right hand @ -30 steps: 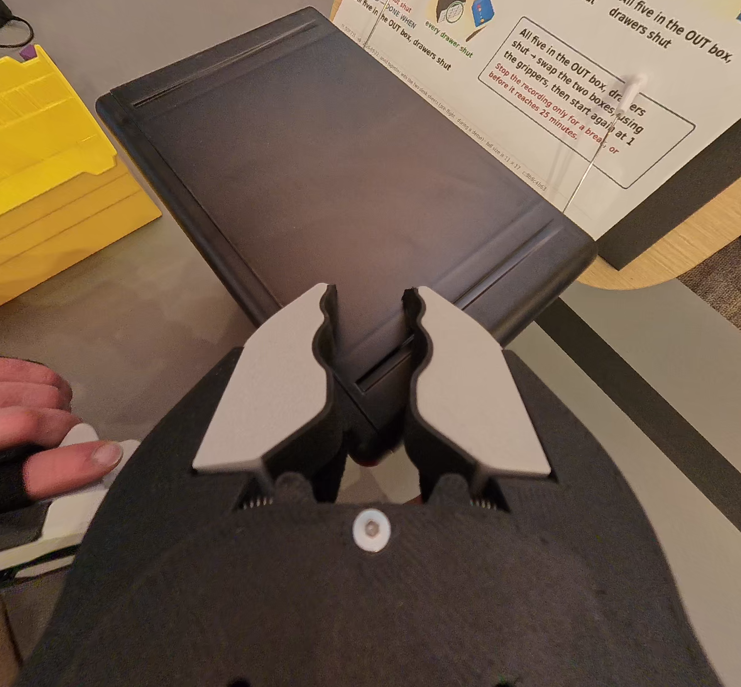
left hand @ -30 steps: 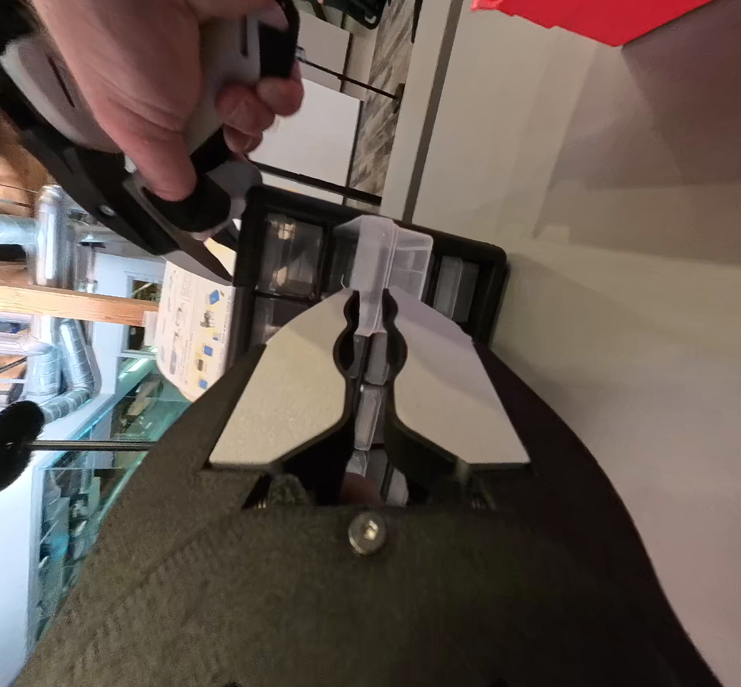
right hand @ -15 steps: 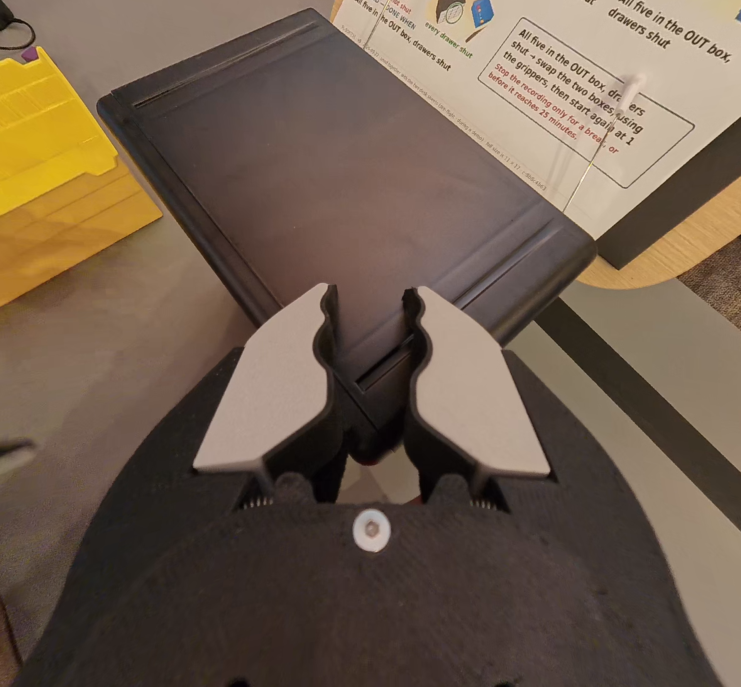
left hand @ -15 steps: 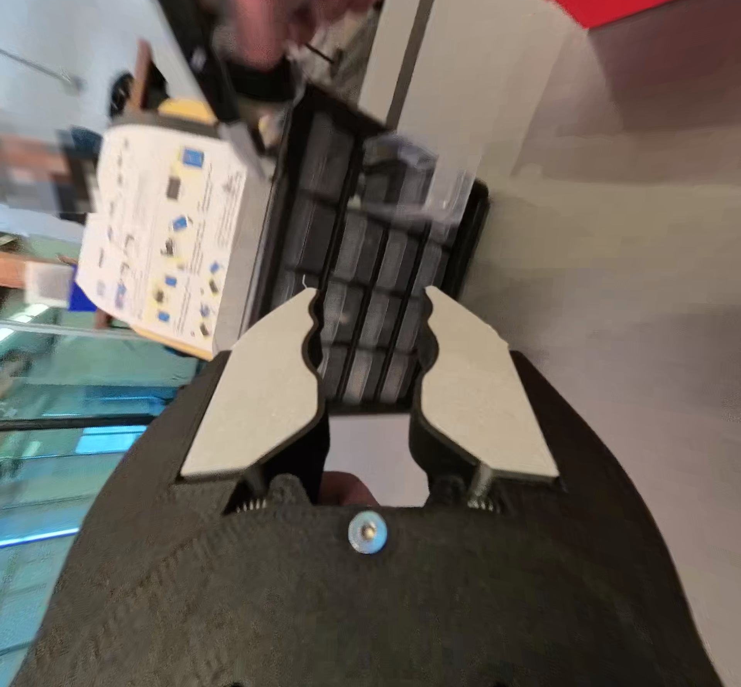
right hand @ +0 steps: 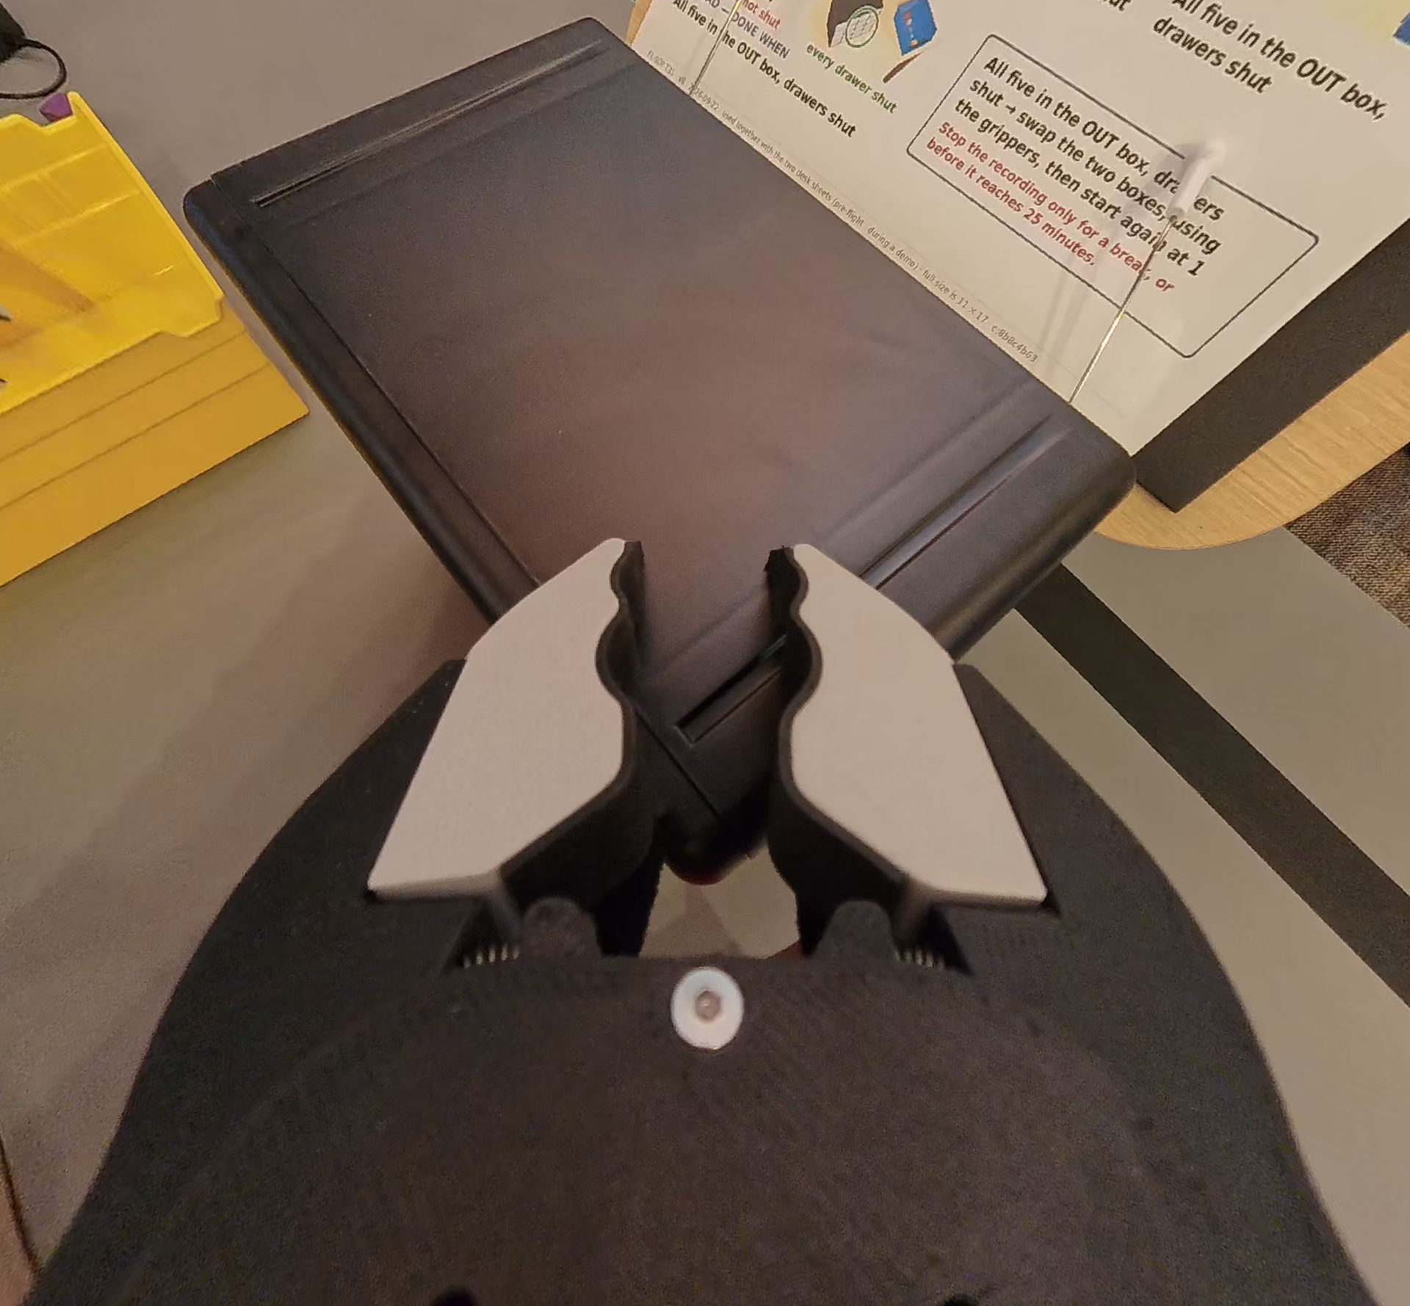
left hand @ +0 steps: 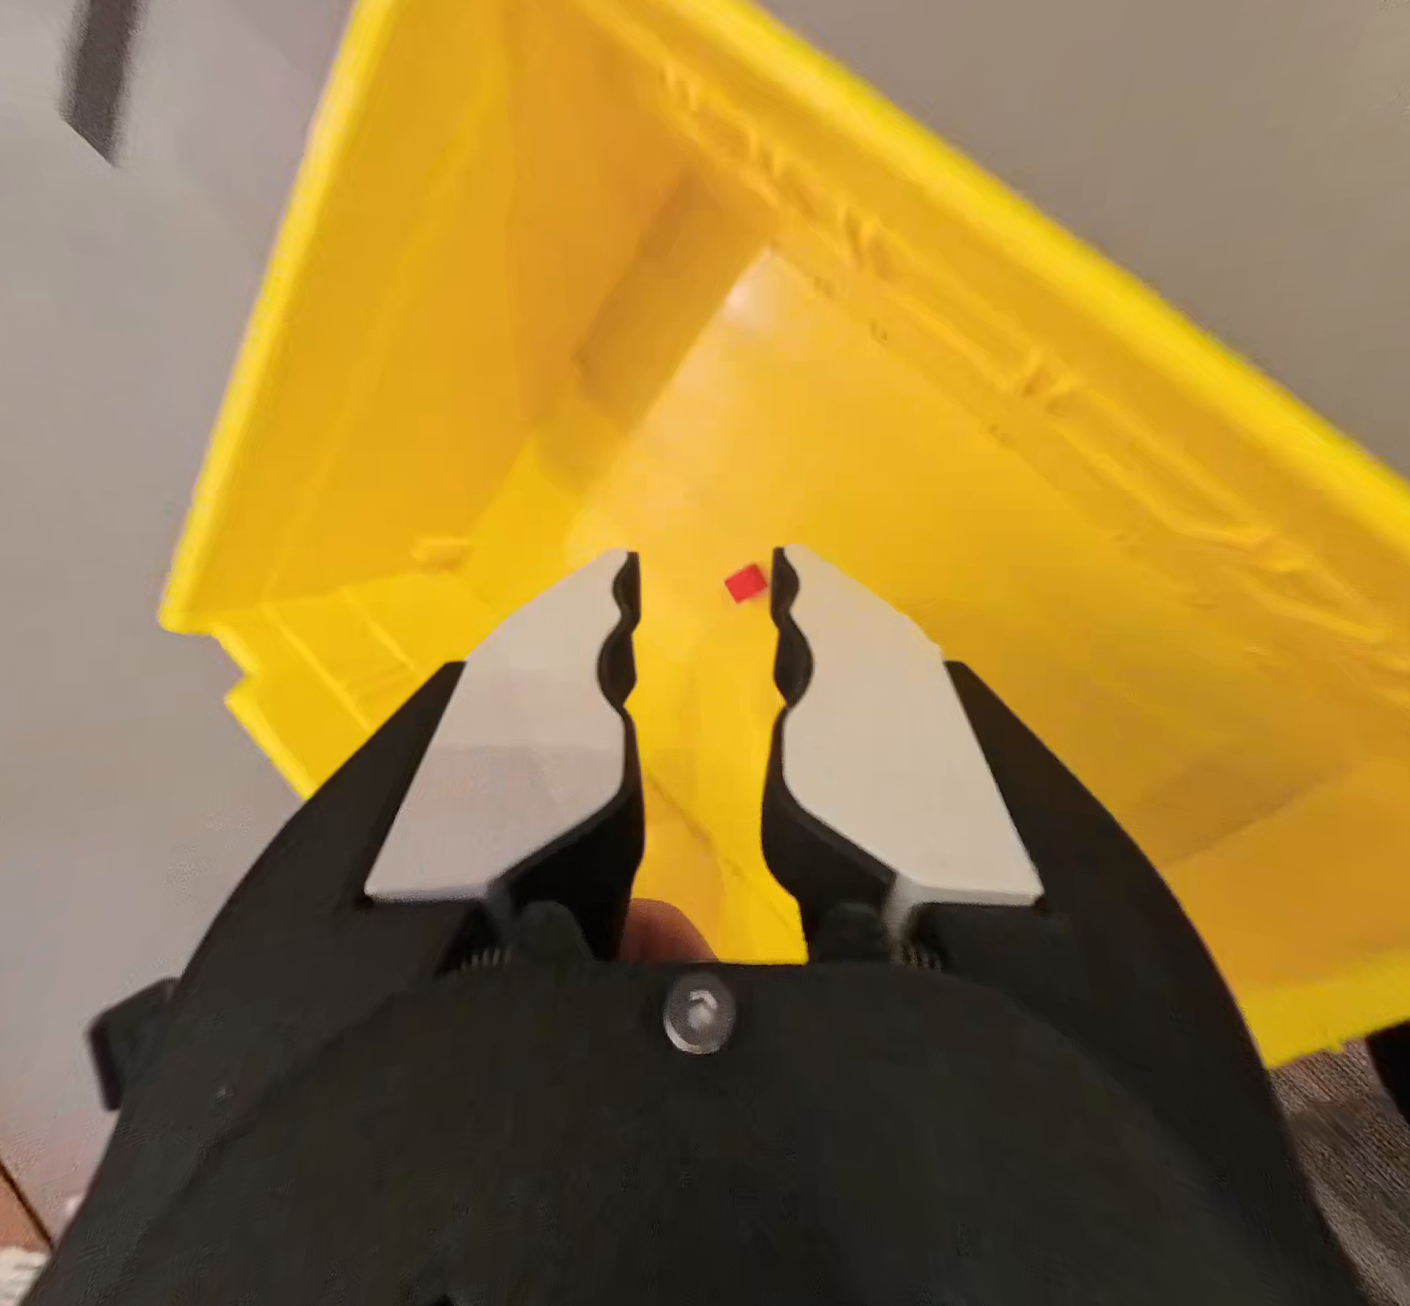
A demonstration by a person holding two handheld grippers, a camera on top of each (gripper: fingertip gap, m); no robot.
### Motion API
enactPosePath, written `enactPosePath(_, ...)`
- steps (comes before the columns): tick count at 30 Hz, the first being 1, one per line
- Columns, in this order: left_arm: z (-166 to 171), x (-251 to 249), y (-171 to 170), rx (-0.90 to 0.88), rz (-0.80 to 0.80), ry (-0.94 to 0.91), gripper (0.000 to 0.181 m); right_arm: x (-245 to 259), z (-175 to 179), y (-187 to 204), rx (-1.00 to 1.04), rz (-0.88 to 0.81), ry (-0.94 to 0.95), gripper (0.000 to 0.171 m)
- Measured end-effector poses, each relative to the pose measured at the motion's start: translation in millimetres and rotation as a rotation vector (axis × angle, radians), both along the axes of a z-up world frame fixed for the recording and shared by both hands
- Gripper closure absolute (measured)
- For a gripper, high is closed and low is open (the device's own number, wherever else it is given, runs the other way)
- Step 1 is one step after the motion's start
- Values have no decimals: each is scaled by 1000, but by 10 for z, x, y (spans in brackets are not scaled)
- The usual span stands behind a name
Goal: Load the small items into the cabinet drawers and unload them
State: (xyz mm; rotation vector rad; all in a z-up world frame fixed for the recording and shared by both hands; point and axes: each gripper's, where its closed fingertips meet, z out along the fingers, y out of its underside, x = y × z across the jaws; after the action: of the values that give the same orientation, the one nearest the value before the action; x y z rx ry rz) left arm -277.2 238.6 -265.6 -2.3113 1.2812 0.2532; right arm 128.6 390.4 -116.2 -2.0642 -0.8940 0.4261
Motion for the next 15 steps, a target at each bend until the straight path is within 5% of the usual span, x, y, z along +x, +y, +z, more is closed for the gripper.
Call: enactPosePath(15, -644, -247, -46, -216, 248, -108, 170, 4, 2, 3, 2, -9, -1, 139)
